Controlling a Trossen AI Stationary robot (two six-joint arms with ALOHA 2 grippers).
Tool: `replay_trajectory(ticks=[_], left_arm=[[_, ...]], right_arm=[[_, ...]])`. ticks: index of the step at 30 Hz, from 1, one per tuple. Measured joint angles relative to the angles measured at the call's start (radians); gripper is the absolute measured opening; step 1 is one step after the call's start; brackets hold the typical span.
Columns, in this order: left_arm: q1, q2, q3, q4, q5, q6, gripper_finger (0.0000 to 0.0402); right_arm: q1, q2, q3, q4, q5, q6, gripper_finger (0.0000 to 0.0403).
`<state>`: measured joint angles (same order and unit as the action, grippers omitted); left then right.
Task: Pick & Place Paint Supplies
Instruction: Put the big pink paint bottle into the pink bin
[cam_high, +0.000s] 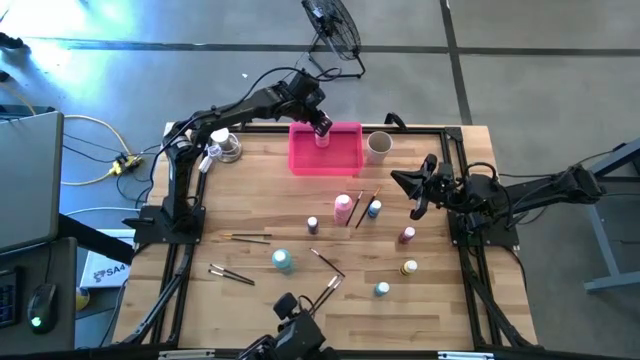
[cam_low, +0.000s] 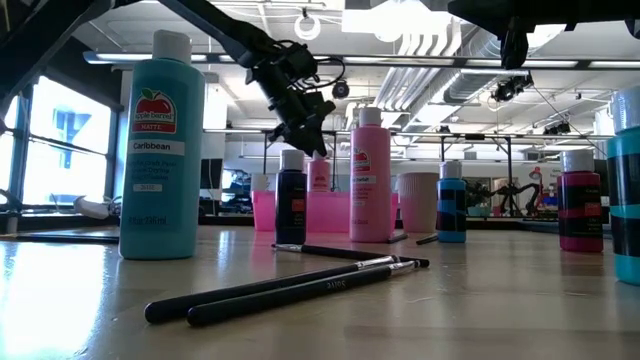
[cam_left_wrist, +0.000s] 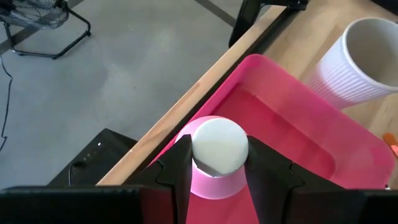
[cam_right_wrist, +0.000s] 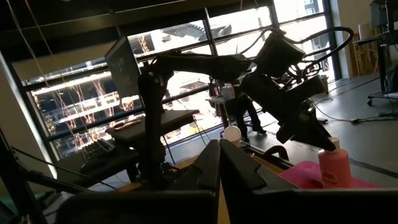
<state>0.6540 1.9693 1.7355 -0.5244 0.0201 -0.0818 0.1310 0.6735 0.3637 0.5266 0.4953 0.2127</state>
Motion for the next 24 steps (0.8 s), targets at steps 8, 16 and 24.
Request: replay_trajectory(ticks=[8,16,24], left_arm=[[0.000,0.002,-0.001,-0.002,-0.006,0.000,0.0155],[0.000,0.003,-0.001,-0.002,-0.010,-0.001,0.0168],[0.000,0.003,-0.001,-0.005,-0.003,0.006,0.0169]], right_arm=[[0.000,0.000,0.000,0.000,0.000,0.000,0.0002],[0.000,0.000,0.000,0.000,0.000,0.000,0.0002],[0.000,0.000,0.000,0.000,0.000,0.000,0.0002]])
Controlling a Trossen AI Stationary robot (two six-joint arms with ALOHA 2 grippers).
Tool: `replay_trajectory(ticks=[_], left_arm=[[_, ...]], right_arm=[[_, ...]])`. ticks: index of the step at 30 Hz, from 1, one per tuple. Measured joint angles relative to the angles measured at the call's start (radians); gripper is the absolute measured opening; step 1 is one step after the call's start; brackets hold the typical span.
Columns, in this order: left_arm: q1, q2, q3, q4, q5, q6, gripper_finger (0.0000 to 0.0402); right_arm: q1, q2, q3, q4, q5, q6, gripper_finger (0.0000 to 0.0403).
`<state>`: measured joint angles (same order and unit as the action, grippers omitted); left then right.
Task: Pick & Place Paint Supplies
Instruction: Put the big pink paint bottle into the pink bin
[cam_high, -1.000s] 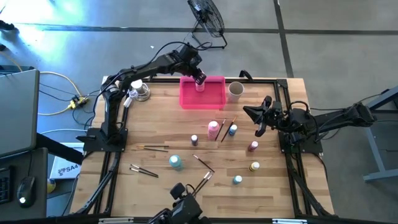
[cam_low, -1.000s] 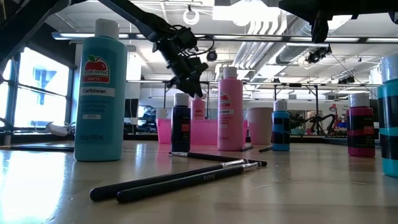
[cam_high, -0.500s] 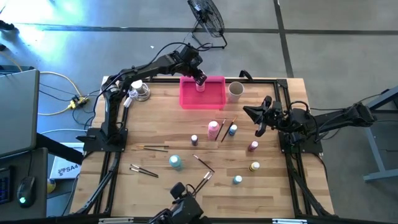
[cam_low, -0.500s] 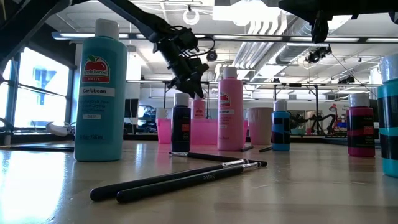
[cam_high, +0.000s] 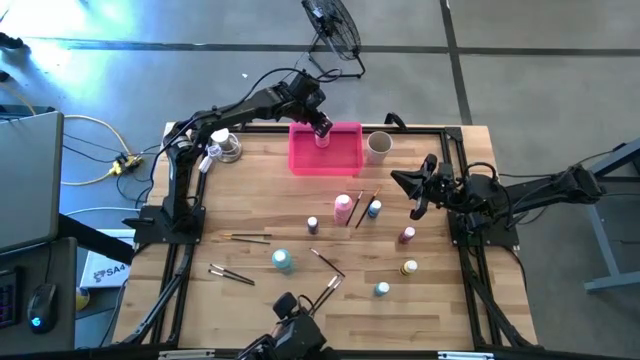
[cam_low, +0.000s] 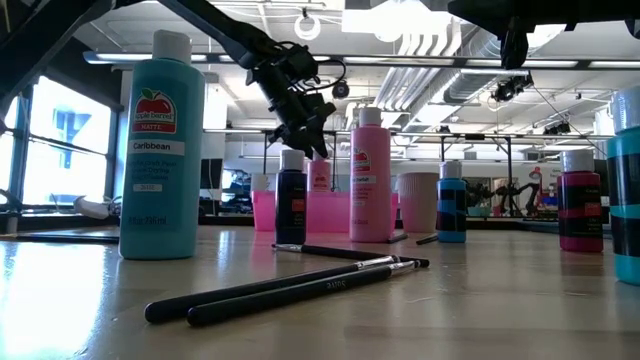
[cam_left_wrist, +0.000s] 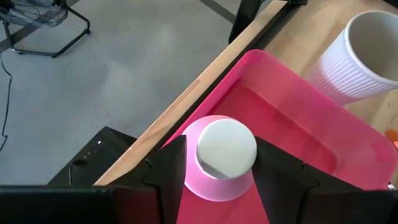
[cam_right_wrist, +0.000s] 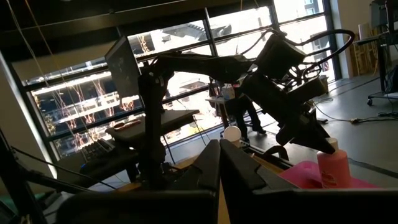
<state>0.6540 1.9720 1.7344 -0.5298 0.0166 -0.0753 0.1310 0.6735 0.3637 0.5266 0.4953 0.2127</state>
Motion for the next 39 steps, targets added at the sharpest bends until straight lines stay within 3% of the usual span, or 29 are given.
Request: replay_trajectory(ticks=[7,19,39], left_arm=[[0.000,0.000,0.000,0.000,0.001,0.000,0.0176],[0.000,0.000,0.005,-0.001,-0.003,0.023,0.0290],[0.000,-0.001,0.074,-0.003,0.007,-0.014,0.0294]], right_arm=[[0.000,0.000,0.000,0.000,0.000,0.000,0.0003],[0.000,0.000,0.000,0.000,0.000,0.000,0.0003],[0.000,0.000,0.000,0.000,0.000,0.000,0.0002]])
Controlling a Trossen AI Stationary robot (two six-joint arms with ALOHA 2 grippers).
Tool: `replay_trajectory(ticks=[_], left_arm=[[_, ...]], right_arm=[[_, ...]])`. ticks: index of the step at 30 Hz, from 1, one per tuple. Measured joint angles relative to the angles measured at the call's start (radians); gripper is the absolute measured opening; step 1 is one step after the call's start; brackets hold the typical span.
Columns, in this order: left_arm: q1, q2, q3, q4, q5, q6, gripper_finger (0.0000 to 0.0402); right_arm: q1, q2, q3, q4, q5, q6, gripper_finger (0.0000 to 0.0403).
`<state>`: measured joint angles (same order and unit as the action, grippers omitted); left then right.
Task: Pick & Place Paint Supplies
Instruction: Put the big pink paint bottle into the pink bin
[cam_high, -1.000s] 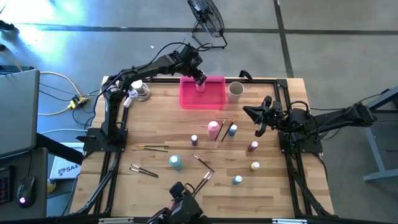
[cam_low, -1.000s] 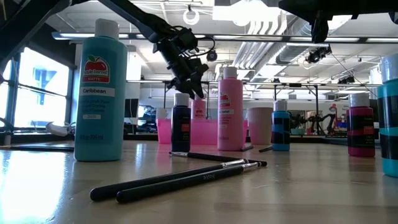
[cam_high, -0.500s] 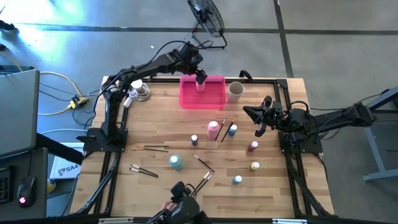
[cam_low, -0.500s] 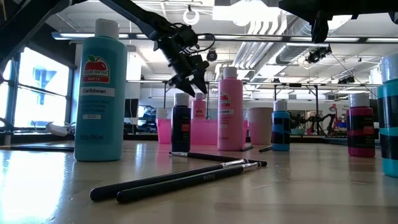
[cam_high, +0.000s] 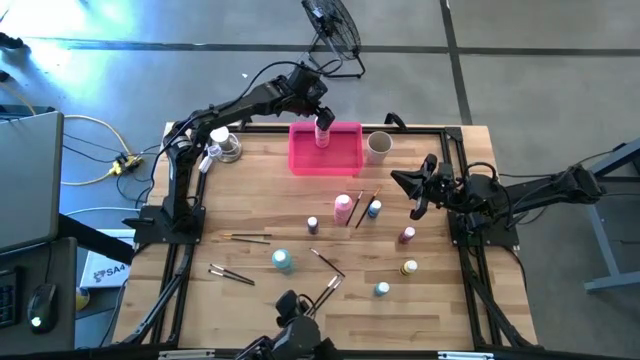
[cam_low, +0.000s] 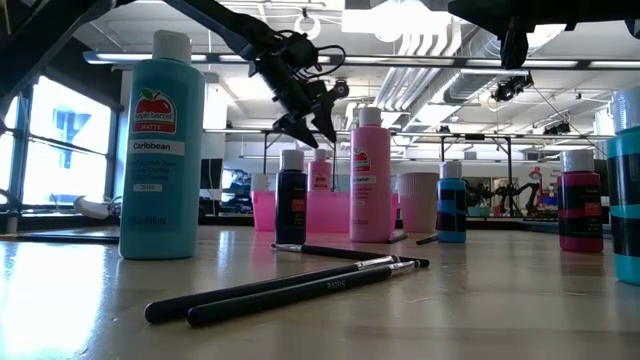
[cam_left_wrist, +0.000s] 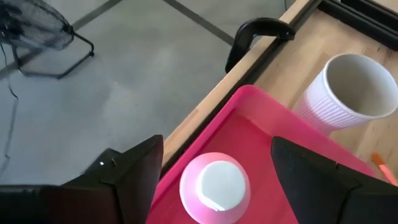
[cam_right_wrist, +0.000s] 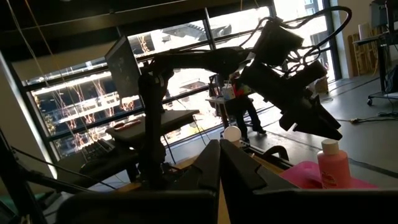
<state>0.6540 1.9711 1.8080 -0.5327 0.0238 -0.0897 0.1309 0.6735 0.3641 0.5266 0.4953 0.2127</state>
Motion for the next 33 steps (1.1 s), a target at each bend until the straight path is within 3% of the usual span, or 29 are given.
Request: replay_trajectory(ticks=[11,24,33], left_arm=[[-0.001,-0.077,0.000,-0.023,0.008,-0.011,0.0294],[-0.062,-0.307,0.000,-0.081,0.012,0.041,0.0294],[-0.170,-0.481,-0.001,-0.162,0.010,0.093,0.0293]], right_arm=[[0.000,0.000,0.001,0.000,0.000,0.000,0.0002],[0.000,0.000,0.001,0.000,0.000,0.000,0.0002],[0.000,0.000,0.001,0.001,0.014,0.000,0.0002]])
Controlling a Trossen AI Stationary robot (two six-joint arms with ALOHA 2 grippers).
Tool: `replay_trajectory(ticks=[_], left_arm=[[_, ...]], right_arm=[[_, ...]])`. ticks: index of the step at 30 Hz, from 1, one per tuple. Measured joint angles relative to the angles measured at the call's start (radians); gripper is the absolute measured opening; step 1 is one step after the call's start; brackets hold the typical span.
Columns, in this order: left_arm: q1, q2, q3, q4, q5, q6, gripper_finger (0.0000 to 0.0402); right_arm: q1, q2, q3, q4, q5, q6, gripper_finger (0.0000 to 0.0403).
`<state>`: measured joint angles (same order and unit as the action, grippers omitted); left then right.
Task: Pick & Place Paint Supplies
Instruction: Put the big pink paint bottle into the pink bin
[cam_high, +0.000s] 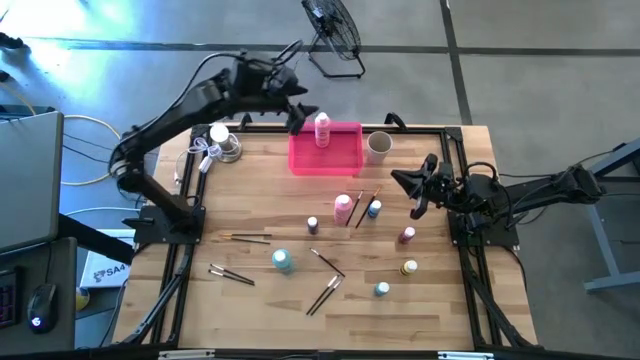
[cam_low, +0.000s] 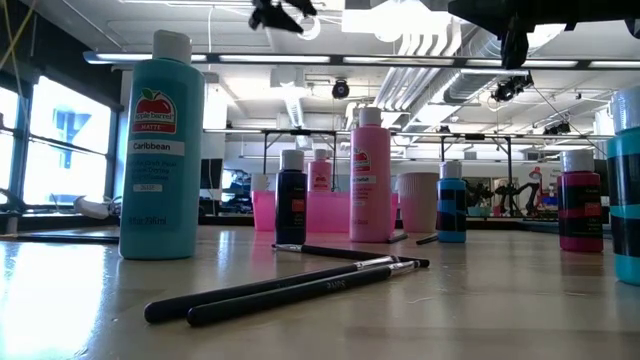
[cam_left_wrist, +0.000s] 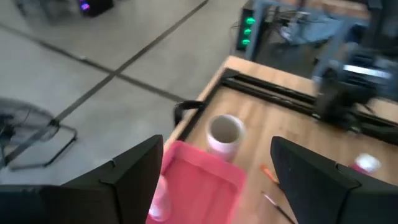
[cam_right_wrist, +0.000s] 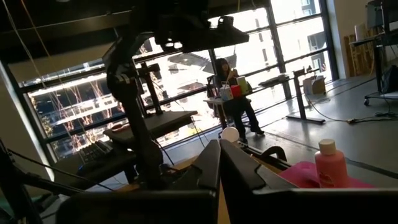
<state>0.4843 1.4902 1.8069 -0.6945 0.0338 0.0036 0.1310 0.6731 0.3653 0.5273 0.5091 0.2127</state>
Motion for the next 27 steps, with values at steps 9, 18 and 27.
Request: replay_trajectory(ticks=[9,18,27], left_arm=[[-0.224,-0.220,-0.079,0.024,-0.150,0.056,0.0293],[-0.455,-0.418,-0.324,0.251,-0.302,0.057,0.0293],[-0.567,-0.506,-0.431,0.399,-0.279,0.125,0.0293]], right_arm=[[0.000,0.000,0.000,0.000,0.017,0.000,0.0002],[0.000,0.000,0.000,-0.002,0.013,0.001,0.0002],[0.000,0.000,-0.002,-0.002,0.016,-0.029,0.0002]])
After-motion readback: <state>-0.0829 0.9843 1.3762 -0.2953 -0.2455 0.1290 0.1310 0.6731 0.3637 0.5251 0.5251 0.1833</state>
